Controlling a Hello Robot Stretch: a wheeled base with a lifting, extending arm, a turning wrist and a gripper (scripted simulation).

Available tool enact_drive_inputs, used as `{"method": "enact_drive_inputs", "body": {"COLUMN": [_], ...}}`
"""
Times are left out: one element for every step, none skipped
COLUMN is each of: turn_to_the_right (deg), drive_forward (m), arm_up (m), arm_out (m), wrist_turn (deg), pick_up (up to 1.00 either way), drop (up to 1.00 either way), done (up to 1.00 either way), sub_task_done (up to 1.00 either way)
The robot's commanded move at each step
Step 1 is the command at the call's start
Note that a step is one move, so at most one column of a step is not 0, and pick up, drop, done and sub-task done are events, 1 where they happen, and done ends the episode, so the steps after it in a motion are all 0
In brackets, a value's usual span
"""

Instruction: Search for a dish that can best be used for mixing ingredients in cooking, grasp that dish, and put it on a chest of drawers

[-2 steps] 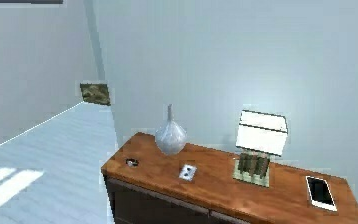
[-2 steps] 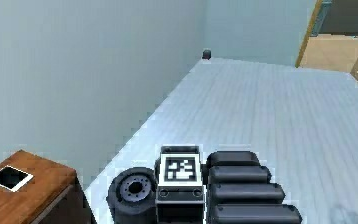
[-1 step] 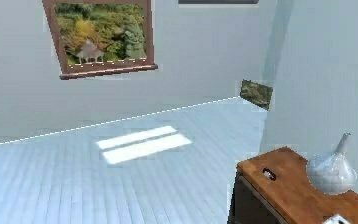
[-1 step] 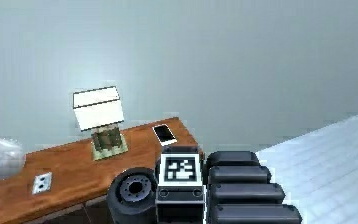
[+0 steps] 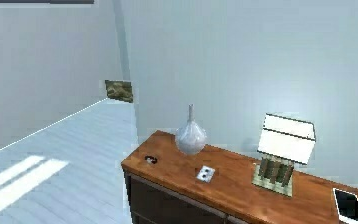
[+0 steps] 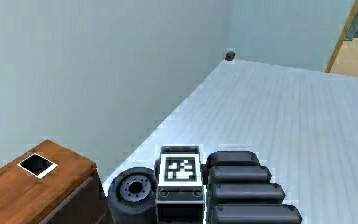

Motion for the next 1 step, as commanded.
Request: {"method": "enact_drive_inputs", "body": {"turn_to_the_right": [-39.0], "drive_forward": [0.00], "arm_up": [0.00], "arm_out": [0.00], "wrist_turn": [0.0], "pick_up": [0.00], "drop": [0.00], "done": [0.00], "sub_task_done": [0.00]}}
